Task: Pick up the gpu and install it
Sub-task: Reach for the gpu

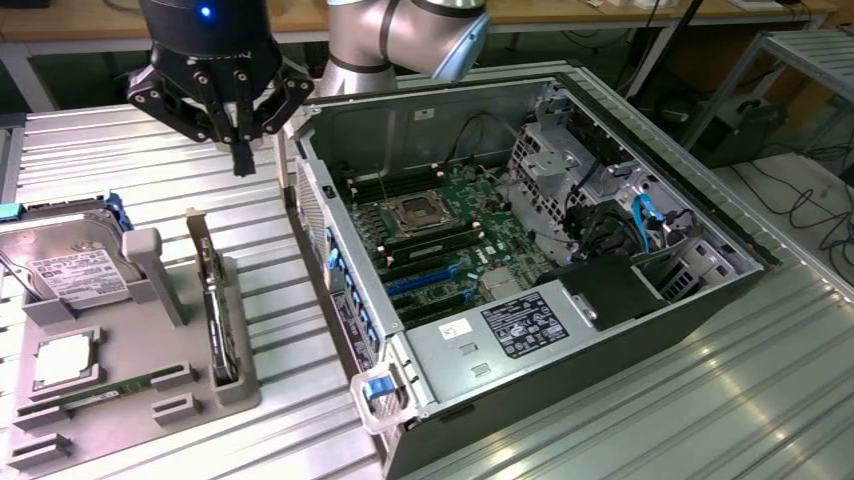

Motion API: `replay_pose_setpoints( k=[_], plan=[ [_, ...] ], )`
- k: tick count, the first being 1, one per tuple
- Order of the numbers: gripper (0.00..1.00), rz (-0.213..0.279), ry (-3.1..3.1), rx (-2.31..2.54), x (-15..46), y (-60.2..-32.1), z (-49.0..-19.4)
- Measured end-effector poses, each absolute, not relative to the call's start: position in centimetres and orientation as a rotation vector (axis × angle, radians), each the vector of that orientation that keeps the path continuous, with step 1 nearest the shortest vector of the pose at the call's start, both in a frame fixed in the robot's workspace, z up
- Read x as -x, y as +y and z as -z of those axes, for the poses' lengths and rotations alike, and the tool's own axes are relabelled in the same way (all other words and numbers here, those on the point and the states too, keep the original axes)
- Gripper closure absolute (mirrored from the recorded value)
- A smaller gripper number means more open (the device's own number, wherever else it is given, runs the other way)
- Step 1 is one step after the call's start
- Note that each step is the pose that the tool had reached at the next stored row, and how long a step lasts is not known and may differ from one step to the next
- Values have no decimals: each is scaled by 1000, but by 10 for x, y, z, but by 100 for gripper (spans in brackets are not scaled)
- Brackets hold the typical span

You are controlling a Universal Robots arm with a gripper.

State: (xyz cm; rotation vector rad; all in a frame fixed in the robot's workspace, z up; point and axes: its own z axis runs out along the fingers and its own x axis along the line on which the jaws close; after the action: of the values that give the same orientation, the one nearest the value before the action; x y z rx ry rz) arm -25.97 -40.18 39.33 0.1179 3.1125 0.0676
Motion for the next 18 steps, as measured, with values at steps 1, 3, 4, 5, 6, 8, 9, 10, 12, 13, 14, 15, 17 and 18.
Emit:
replay_pose_setpoints(
  k=[1,3,4,5,6,8,9,10,12,13,14,15,17,18],
  plan=[
    [89,-68,3112,-118,261,-402,-393],
    [89,-68,3113,-118,262,-402,-393],
    [89,-68,3113,-118,263,-402,-393],
    [89,-68,3113,-118,265,-402,-393],
    [89,-68,3112,-118,265,-402,-393],
    [89,-68,3112,-118,267,-402,-393],
    [89,-68,3112,-118,268,-402,-393],
    [89,-68,3112,-118,269,-402,-393],
    [89,-68,3112,-118,271,-402,-393],
    [89,-68,3112,-118,272,-402,-393],
    [89,-68,3112,-118,273,-402,-393],
    [89,-68,3113,-118,274,-402,-393],
    [89,-68,3113,-118,276,-403,-393],
    [89,-68,3113,-118,277,-403,-393]
  ],
)
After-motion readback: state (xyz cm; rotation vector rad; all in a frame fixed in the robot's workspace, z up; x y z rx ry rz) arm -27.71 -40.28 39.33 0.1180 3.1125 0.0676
